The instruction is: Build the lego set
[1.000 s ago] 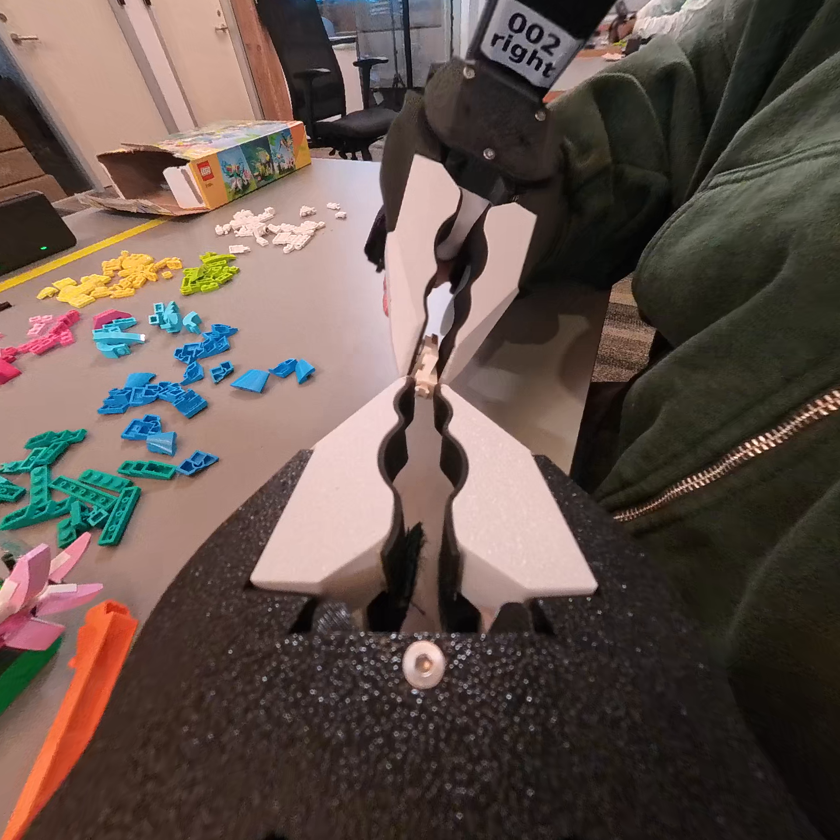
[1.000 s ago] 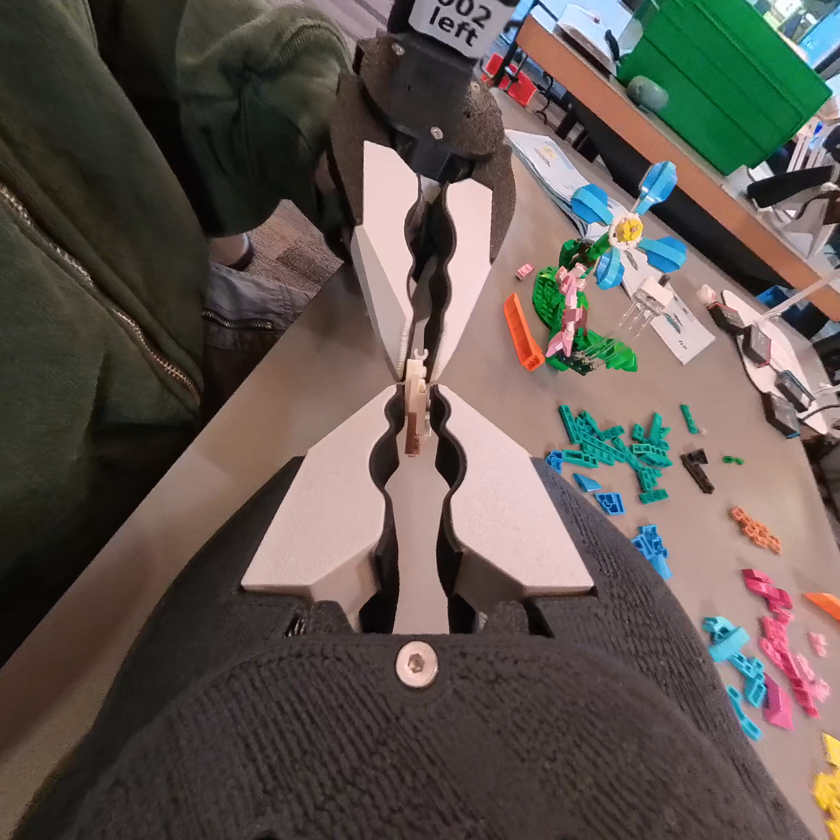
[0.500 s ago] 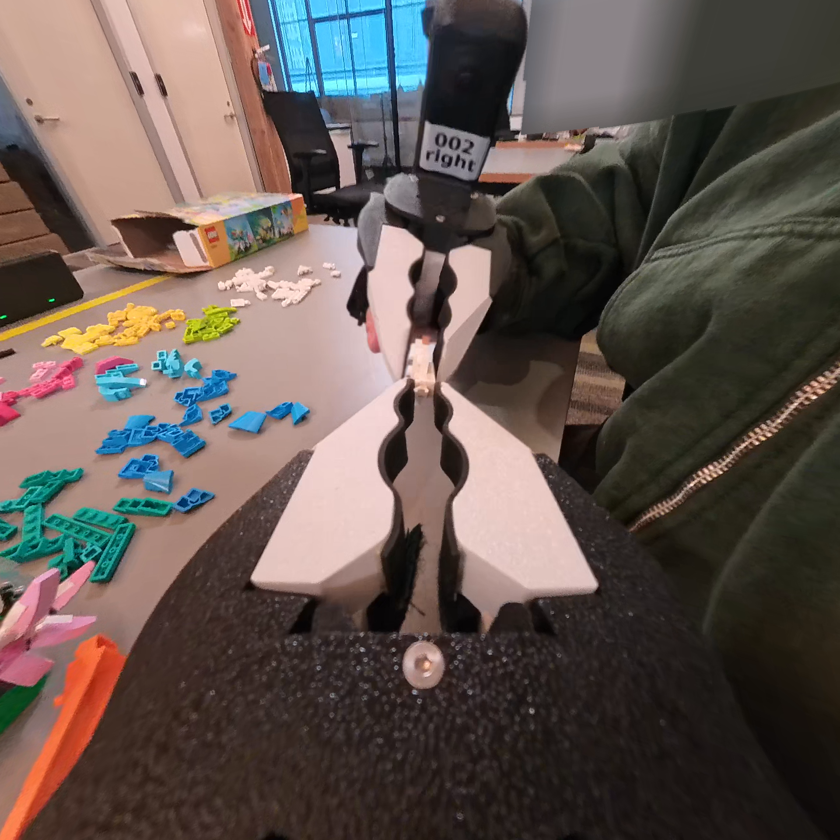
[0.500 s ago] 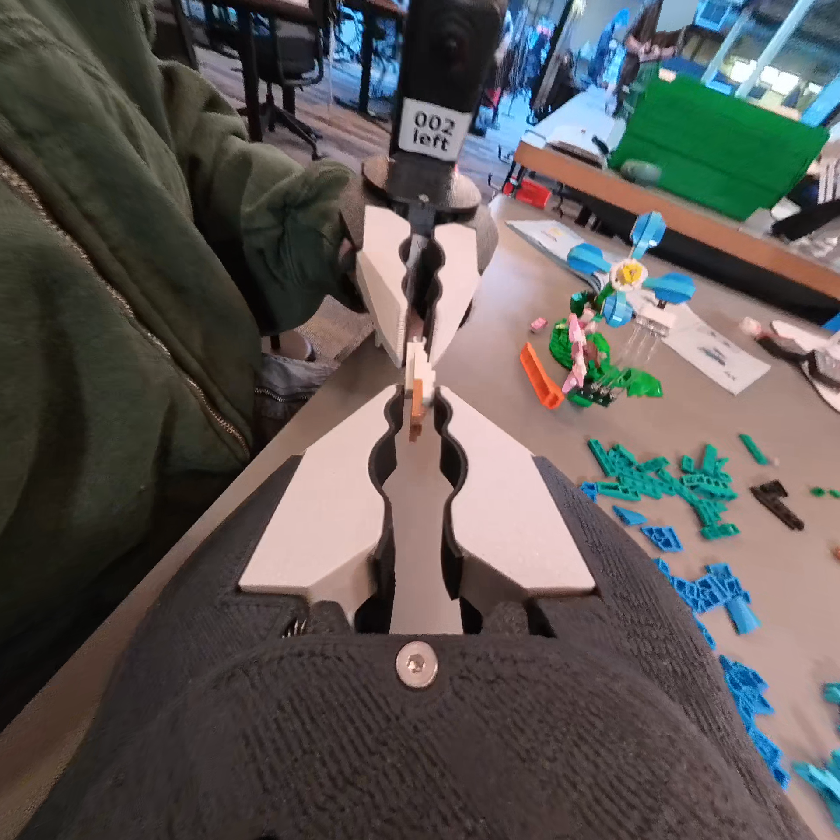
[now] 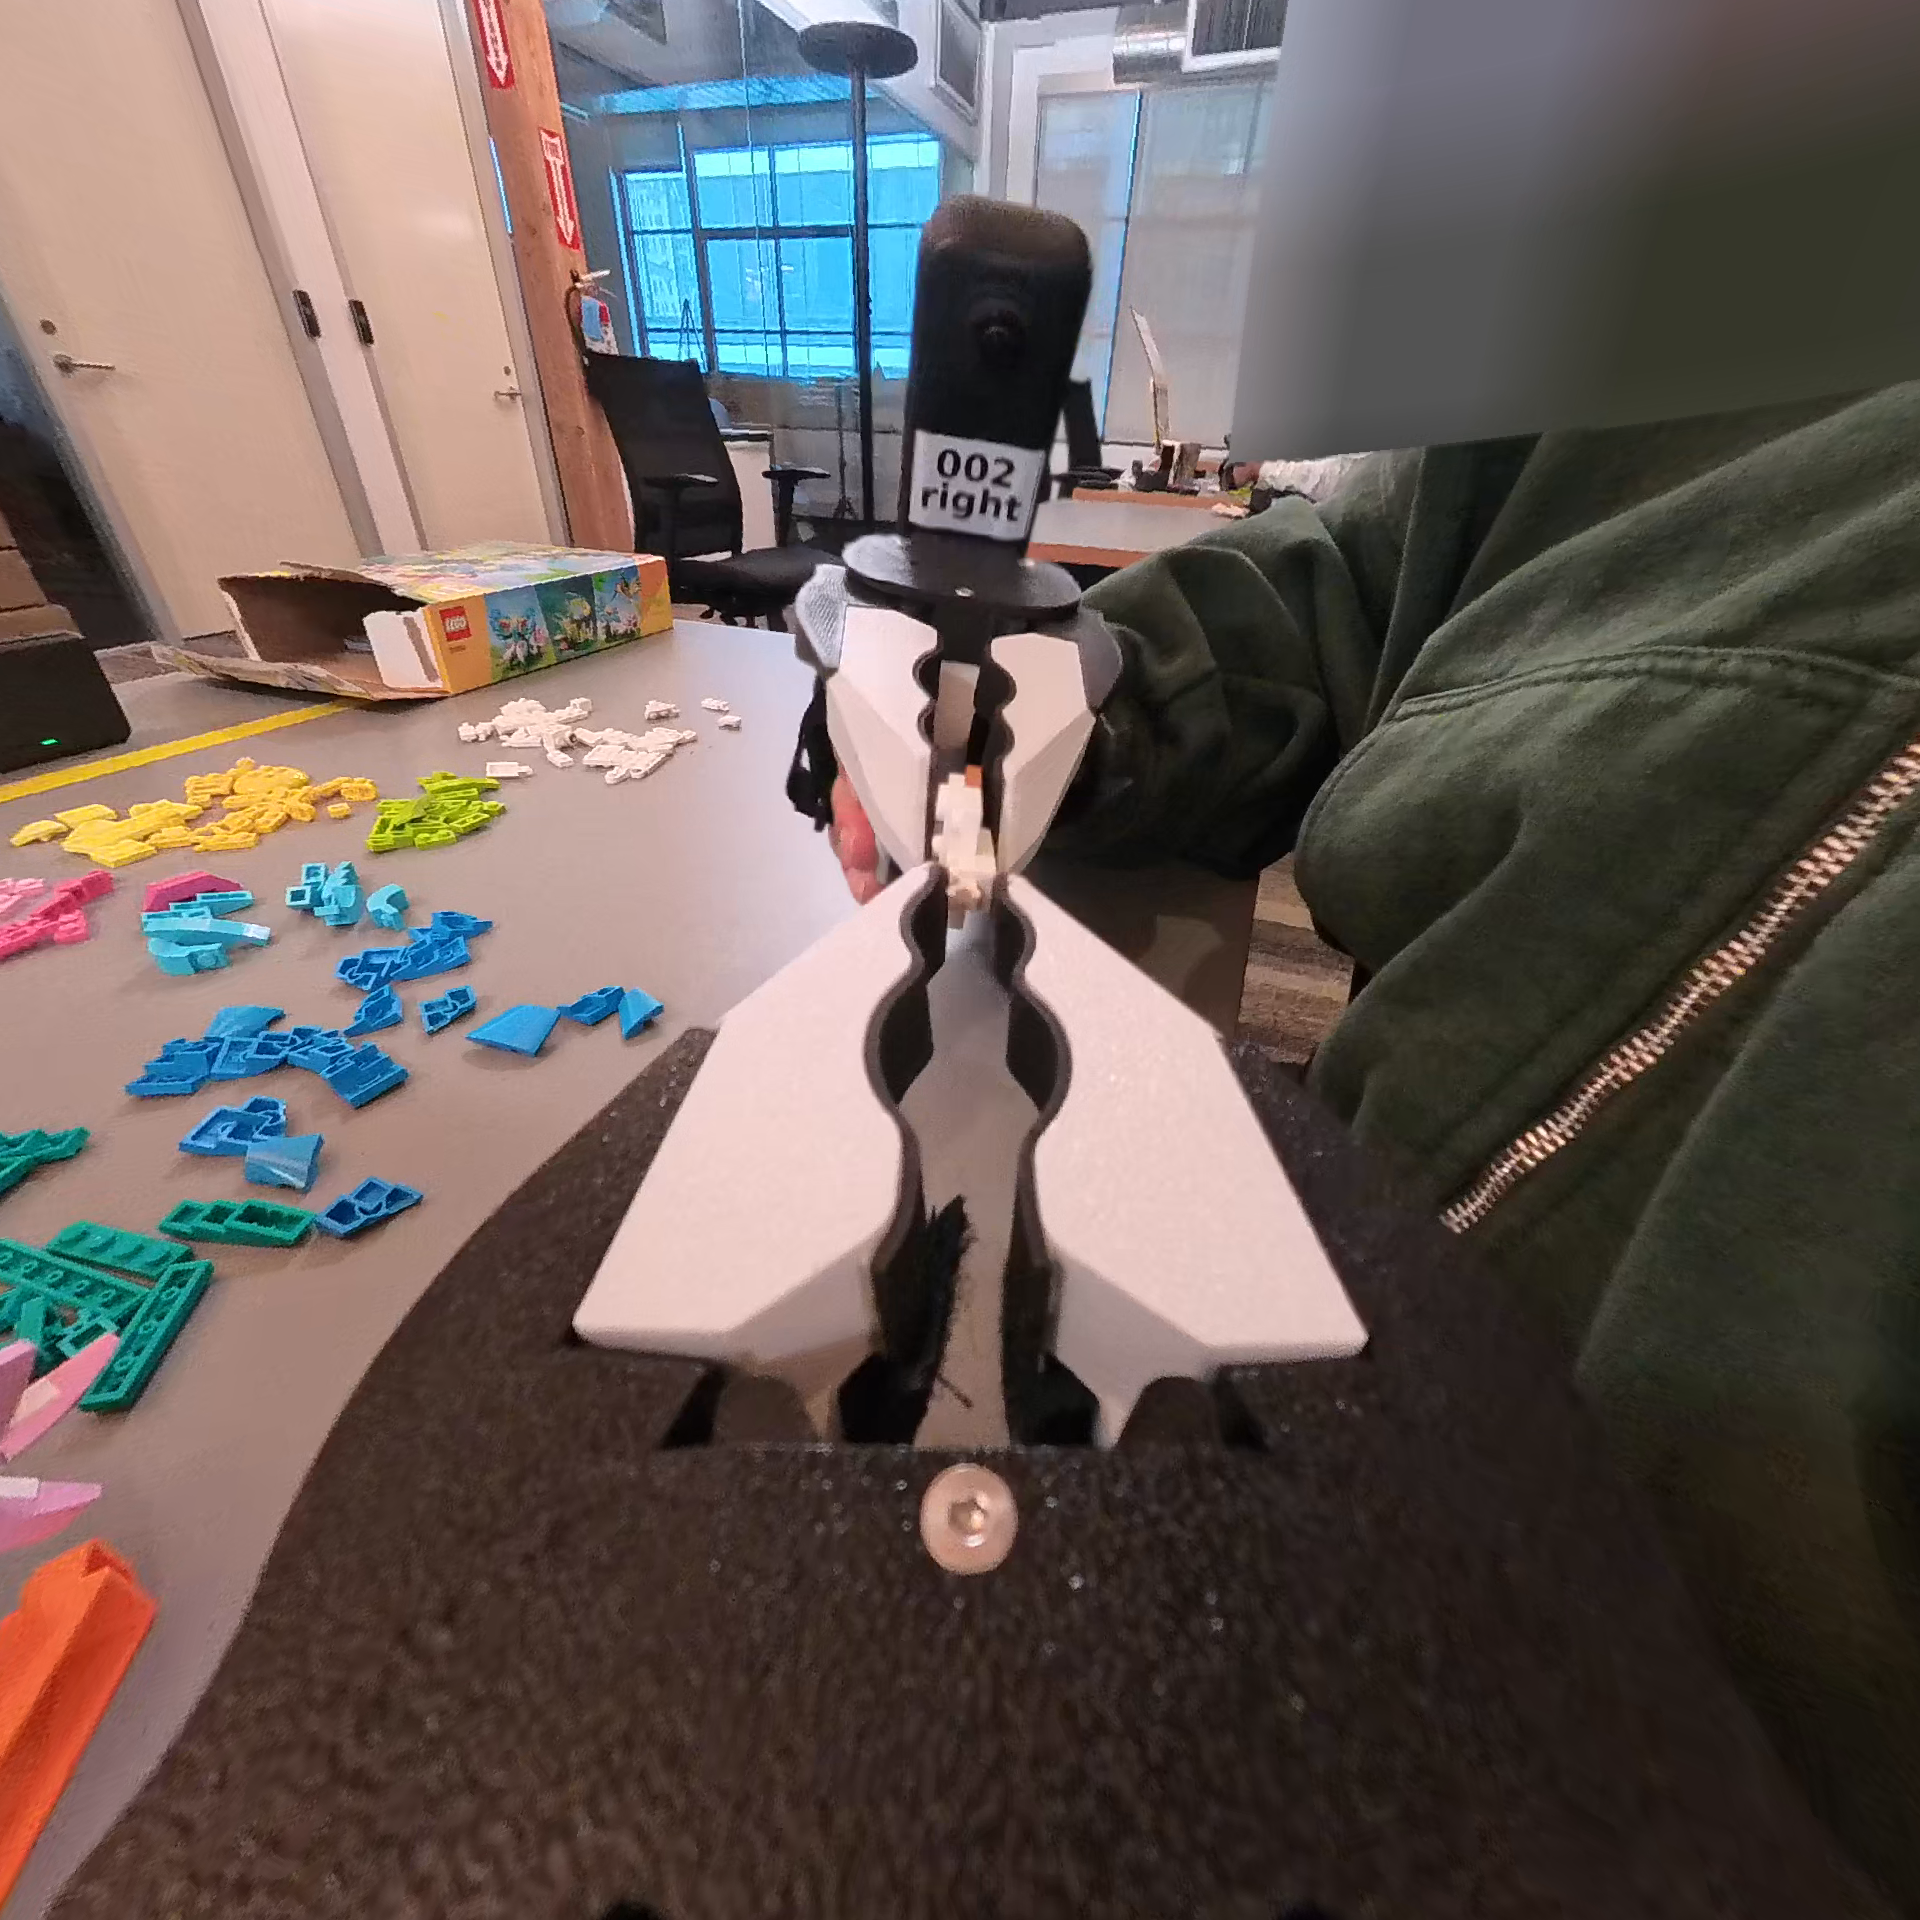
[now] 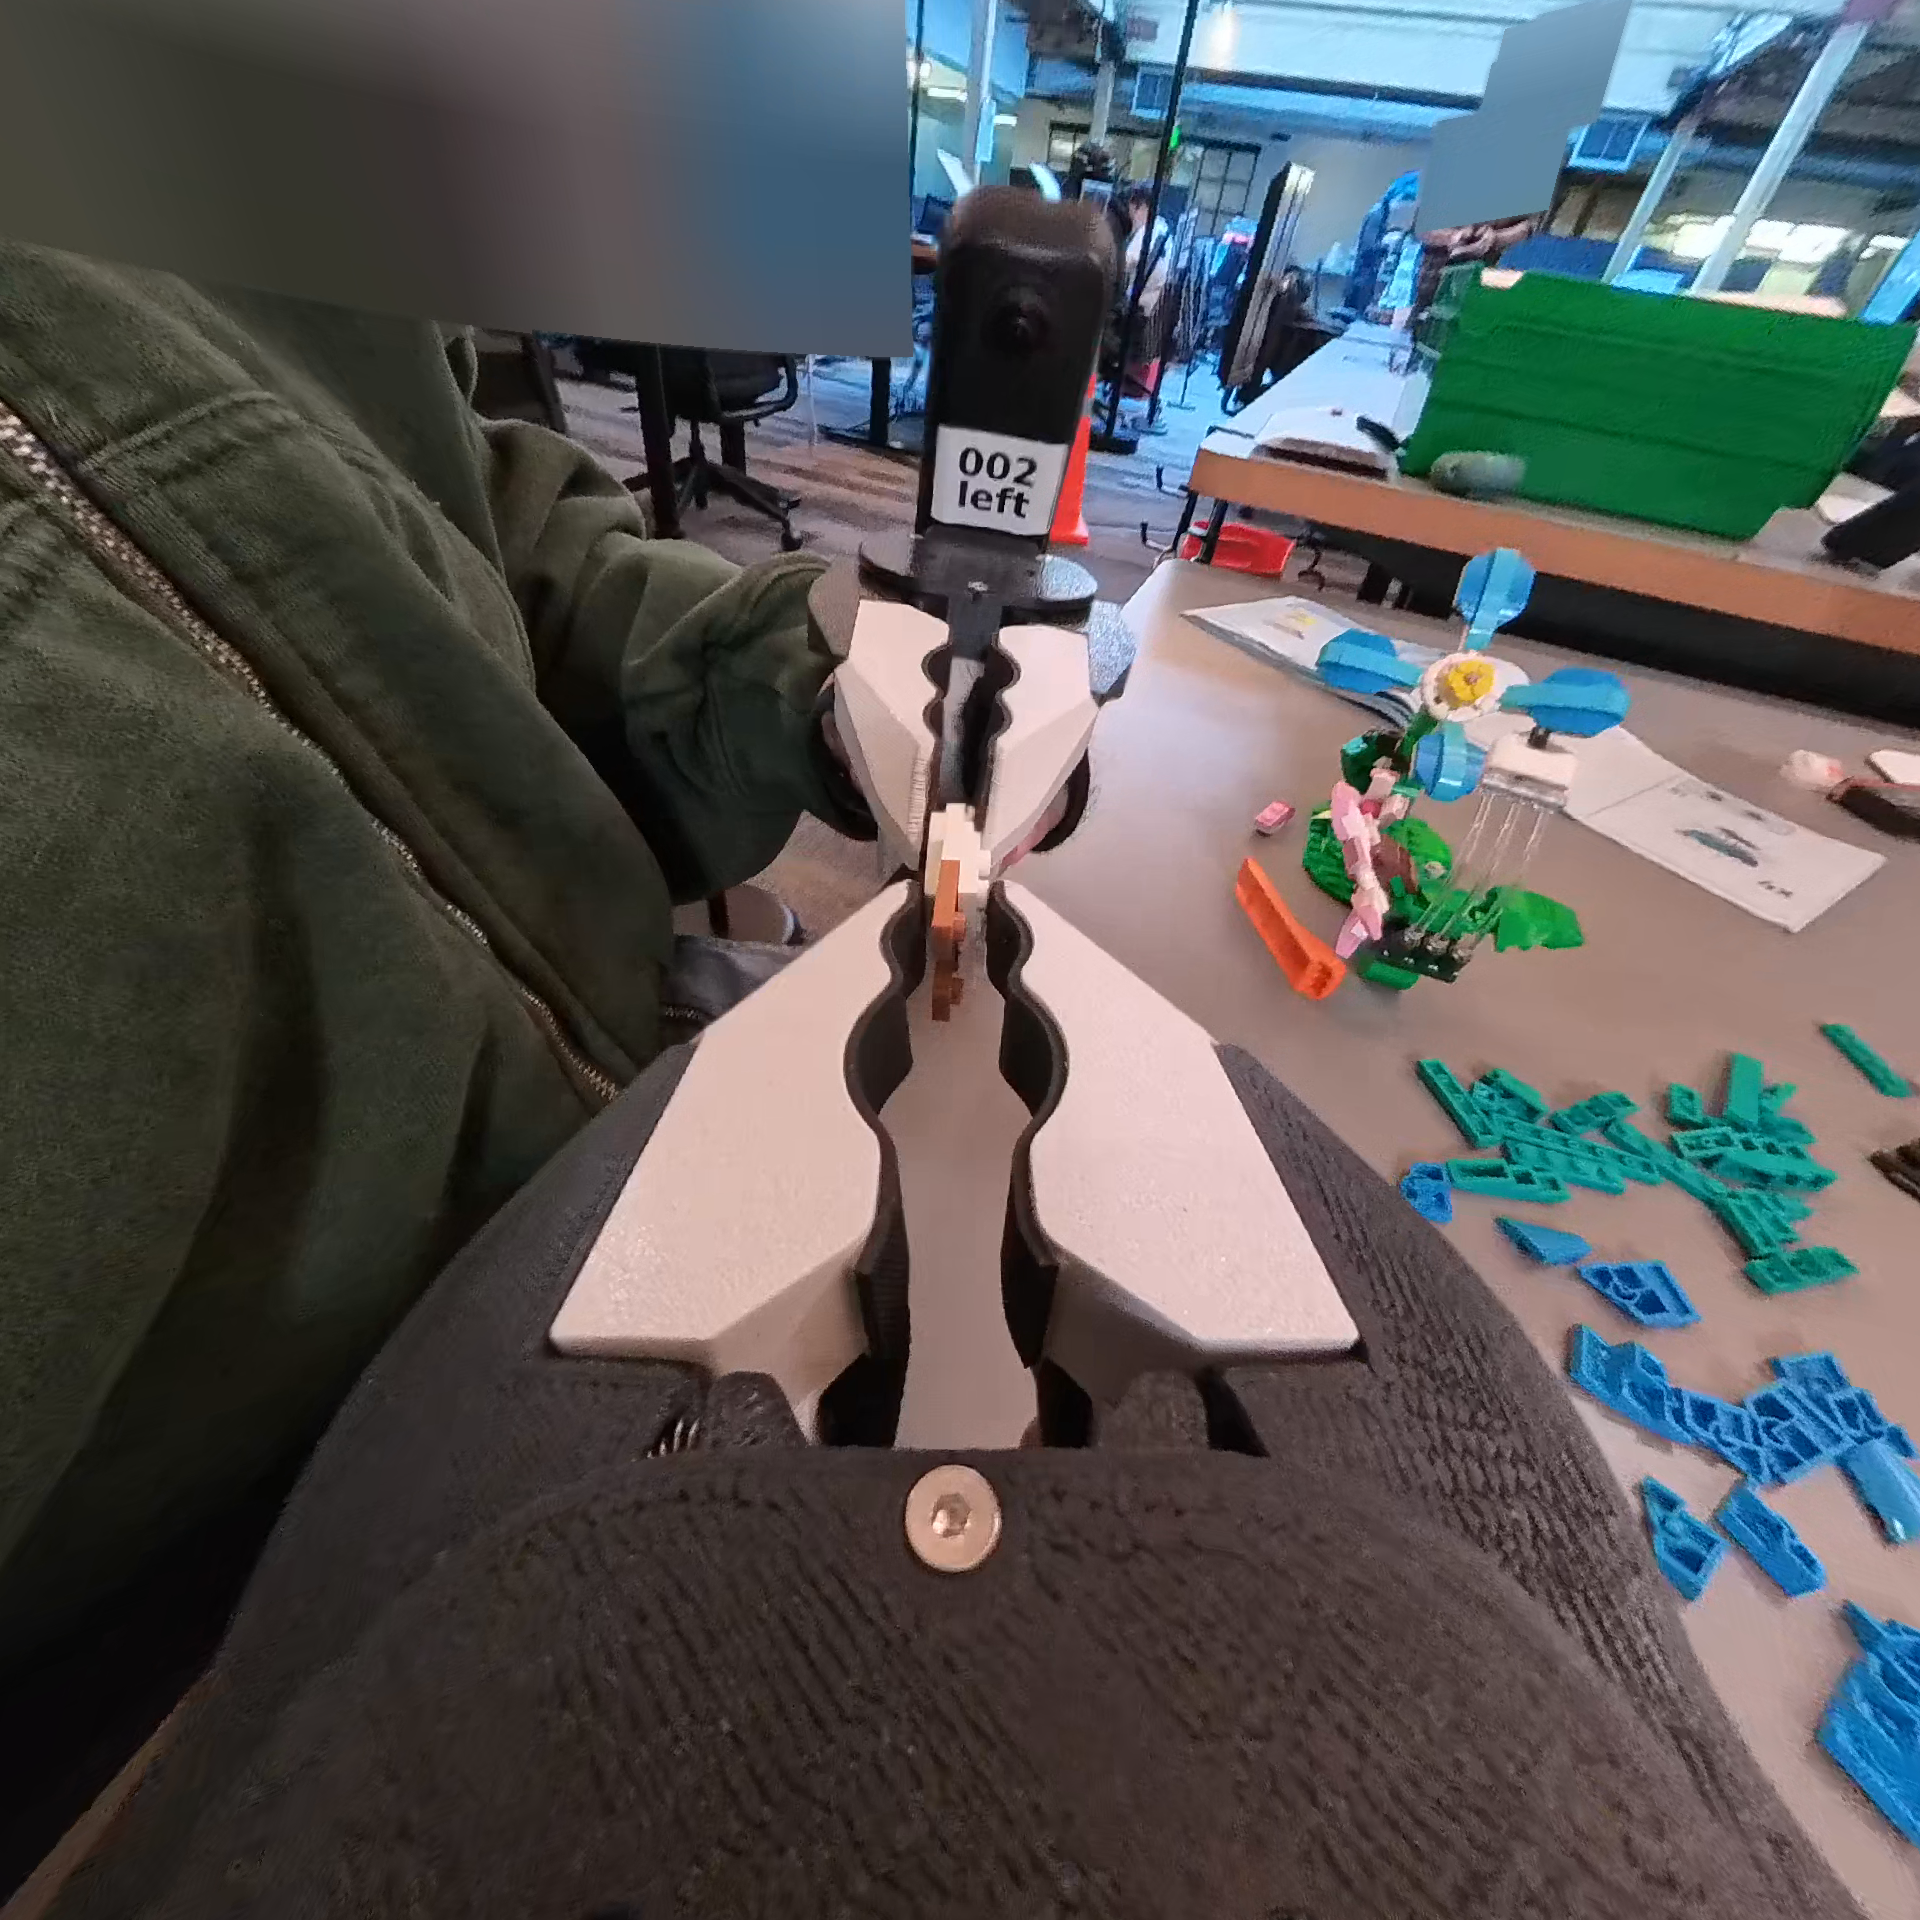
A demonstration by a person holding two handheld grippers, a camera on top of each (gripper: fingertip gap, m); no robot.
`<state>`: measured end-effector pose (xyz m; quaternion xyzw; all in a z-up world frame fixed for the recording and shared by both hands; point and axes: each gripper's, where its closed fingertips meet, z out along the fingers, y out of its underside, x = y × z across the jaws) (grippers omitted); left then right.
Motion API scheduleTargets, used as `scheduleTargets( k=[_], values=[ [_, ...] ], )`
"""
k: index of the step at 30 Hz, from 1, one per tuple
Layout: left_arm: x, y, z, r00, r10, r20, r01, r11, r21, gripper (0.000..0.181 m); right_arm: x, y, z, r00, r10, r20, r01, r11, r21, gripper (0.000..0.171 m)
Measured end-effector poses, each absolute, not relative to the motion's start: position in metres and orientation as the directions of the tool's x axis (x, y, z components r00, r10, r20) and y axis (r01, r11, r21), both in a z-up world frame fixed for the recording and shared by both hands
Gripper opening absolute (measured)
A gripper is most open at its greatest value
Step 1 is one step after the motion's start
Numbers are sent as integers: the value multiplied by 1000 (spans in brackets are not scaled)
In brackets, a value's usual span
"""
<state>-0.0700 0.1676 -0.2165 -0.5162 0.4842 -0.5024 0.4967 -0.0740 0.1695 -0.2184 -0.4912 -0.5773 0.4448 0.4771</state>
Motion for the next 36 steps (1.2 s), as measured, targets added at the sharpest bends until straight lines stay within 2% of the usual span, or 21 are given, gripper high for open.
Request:
scheduleTargets(
  k=[6, 9, 12, 14, 18, 21, 24, 27, 30, 32, 34, 36],
  values=[
    [-67, 163, -225, 18, -999, -28, -82, 26, -996, 6, -71, 165, -229, -117, 984, 137, 238, 162, -958, 9],
    [-68, 166, -224, 43, -998, -45, -90, 41, -995, 6, -72, 168, -227, -94, 983, 157, 217, 174, -961, 10],
    [-68, 167, -219, 45, -997, -66, -90, 62, -994, 6, -73, 169, -222, -74, 963, 258, 163, 267, -950, 10],
    [-67, 167, -223, 52, -995, -87, -122, 80, -989, 6, -72, 169, -225, -82, 958, 274, 208, 285, -936, 9],
    [-66, 172, -219, 79, -995, 61, -90, -68, -994, 7, -69, 176, -222, -39, 928, 371, 208, 371, -905, 10],
    [-69, 179, -209, 91, -977, 194, -12, -196, -980, 22, -65, 182, -218, -7, 824, 567, 230, 553, -801, 9],
    [-67, 179, -213, 47, -930, 364, -37, -366, -930, 32, -63, 182, -212, 15, 720, 694, 226, 674, -704, 10],
    [-63, 173, -213, -1, -911, 412, -36, -412, -910, 21, -60, 185, -213, 8, 615, 789, 270, 758, -594, 10],
    [-61, 174, -215, 10, -911, 412, -39, -412, -910, 19, -59, 185, -217, -15, 522, 853, 300, 816, -494, 10],
    [-61, 176, -215, 17, -910, 414, -40, -415, -909, 18, -60, 183, -220, -34, 492, 870, 307, 833, -459, 9],
    [-60, 177, -219, 33, -911, 412, -55, -413, -909, 6, -61, 181, -222, -47, 482, 875, 302, 842, -447, 9],
    [-60, 177, -224, 46, -916, 398, -86, -401, -912, 5, -62, 180, -226, -65, 480, 875, 305, 844, -441, 10]
  ],
)
